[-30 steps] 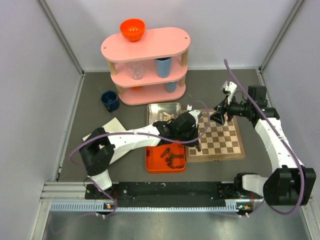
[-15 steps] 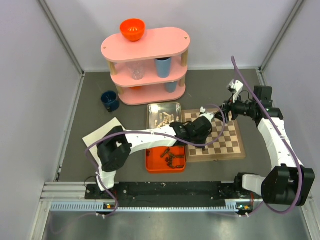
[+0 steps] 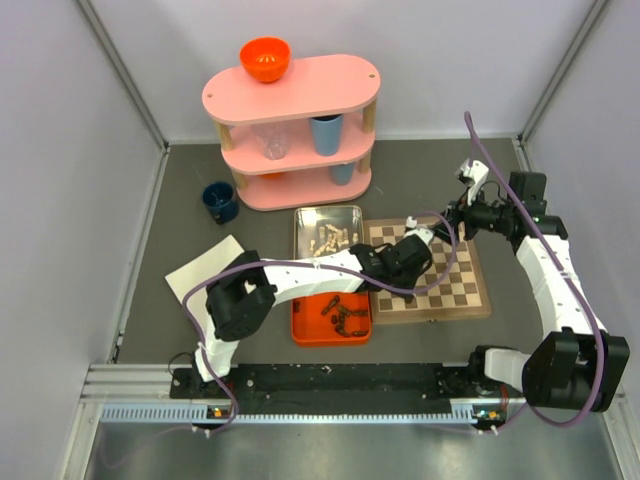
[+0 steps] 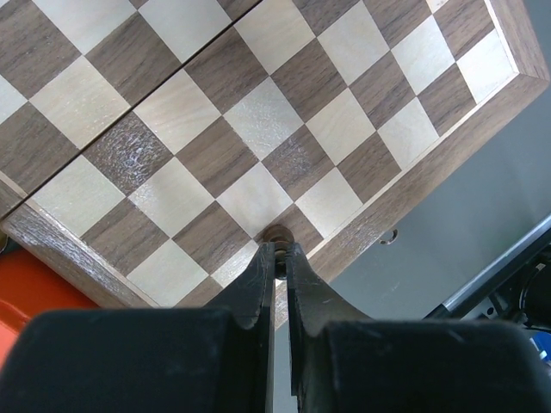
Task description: Set up the chess pieces on the board
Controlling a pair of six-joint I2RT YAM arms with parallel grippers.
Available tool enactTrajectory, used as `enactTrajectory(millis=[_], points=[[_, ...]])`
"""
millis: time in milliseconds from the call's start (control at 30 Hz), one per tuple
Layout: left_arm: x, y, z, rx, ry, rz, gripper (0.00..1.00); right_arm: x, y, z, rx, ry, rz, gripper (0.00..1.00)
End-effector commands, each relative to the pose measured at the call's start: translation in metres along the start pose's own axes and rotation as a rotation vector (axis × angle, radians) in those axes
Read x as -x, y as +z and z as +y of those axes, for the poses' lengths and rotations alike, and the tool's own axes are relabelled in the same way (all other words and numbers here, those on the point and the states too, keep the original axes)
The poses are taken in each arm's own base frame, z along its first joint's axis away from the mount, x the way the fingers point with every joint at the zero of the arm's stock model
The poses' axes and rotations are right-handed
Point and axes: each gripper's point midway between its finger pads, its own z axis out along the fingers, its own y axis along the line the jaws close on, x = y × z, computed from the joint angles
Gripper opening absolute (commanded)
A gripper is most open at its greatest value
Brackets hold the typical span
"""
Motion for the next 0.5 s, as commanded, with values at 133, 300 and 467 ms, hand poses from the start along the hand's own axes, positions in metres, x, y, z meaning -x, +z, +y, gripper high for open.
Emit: enactTrajectory(millis=[133,300,467], points=[[0.0108,-0.0033,-0.0166,-0.029,0.022,-0.029,0.0,0.0132,-0.0024,-0.0047,-0.005,-0.032,-0.037,0.65],[0.0114,-0.0046,-0.0212,-0.036,0.032,-0.025,0.0,0.0124,-0.0022,-0.0042,-0.003,-0.027,-0.035,0.65],[0.009,-0.0021,-0.0202,-0.026,0.036,-0.014,0.0,0.012,-0.0019,-0.004,0.0,-0.024,-0.034,0.65]])
